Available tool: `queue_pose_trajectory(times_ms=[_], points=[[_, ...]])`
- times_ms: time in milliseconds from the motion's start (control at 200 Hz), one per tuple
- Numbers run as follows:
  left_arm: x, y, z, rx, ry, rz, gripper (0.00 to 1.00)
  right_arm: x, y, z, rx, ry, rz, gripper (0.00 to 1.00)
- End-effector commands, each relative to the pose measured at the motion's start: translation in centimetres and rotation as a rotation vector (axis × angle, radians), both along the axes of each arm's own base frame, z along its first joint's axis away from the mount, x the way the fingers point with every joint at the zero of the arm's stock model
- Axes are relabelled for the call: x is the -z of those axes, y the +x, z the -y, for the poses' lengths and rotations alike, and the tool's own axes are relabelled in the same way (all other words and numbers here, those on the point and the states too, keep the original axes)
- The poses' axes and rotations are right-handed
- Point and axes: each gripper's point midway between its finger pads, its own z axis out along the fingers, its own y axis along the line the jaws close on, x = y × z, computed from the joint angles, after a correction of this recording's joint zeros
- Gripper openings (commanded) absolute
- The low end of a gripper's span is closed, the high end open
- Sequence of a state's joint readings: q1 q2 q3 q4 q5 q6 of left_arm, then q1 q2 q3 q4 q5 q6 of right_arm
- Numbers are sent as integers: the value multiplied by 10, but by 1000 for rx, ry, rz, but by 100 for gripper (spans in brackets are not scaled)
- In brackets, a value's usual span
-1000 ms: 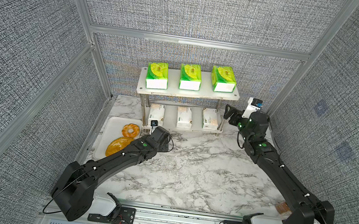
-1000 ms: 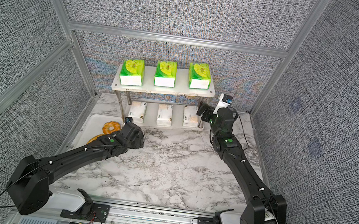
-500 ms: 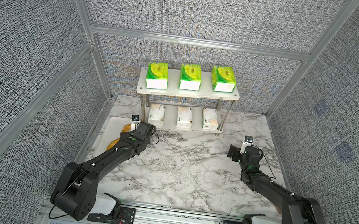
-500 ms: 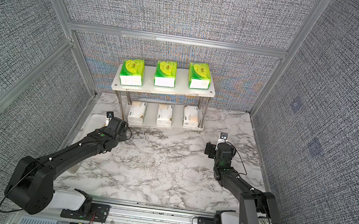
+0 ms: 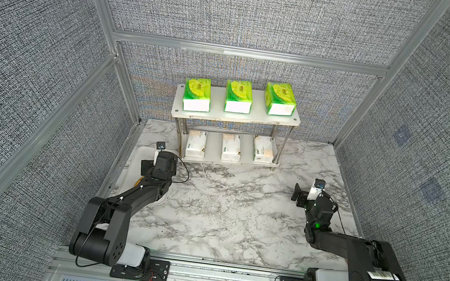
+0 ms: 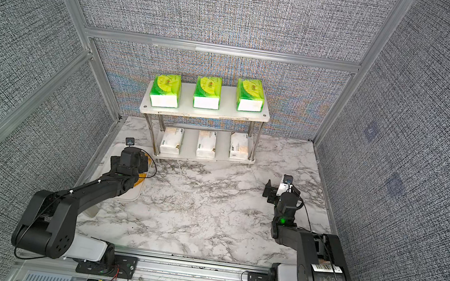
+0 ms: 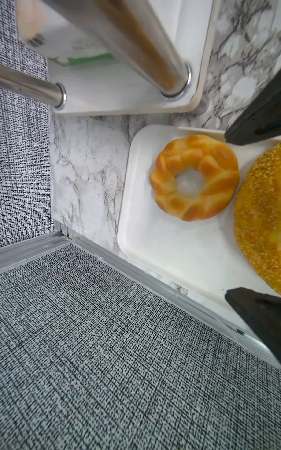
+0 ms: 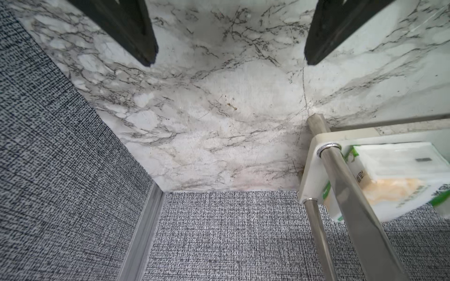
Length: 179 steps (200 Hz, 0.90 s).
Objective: Place the tissue boxes on the shelf by color
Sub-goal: Reset both arms
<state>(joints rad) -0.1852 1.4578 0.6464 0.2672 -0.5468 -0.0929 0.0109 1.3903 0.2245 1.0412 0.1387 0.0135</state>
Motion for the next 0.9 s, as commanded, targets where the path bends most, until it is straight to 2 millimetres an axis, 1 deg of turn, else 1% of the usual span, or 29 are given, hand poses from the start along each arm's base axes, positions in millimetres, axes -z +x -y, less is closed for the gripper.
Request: queue_pose_trajectory(times_ms=[0,55,125,170,220,315,365,495,500,510,530,891], points=[[-4,12,10,98,24,104,92,-17,0,-3,-48,36,108,99],[-9,12,16,165,10,131,92,-14,2,-10,-96,31,113,99],[-2,12,14,188,-39,141,92,-5,8,-22,-173,16,83,99],[4,9,12,195,-58,167,92,-5,10,-26,-198,8,79,99],[7,7,12,209,-80,180,92,-4,8,-27,-207,9,80,99],[14,7,18,259,-93,204,92,-4,10,-26,-208,13,78,99],[16,7,19,266,-100,183,92,-3,10,-25,-204,12,71,99],[16,9,19,272,-114,172,92,-3,12,-23,-178,7,66,99],[16,9,18,272,-114,175,93,-3,12,-23,-177,7,67,99],[16,9,19,272,-116,175,98,-3,12,-23,-176,8,67,99],[16,9,18,270,-117,177,99,-3,11,-23,-177,7,66,99],[16,8,18,271,-117,178,99,-3,12,-24,-177,5,66,99]])
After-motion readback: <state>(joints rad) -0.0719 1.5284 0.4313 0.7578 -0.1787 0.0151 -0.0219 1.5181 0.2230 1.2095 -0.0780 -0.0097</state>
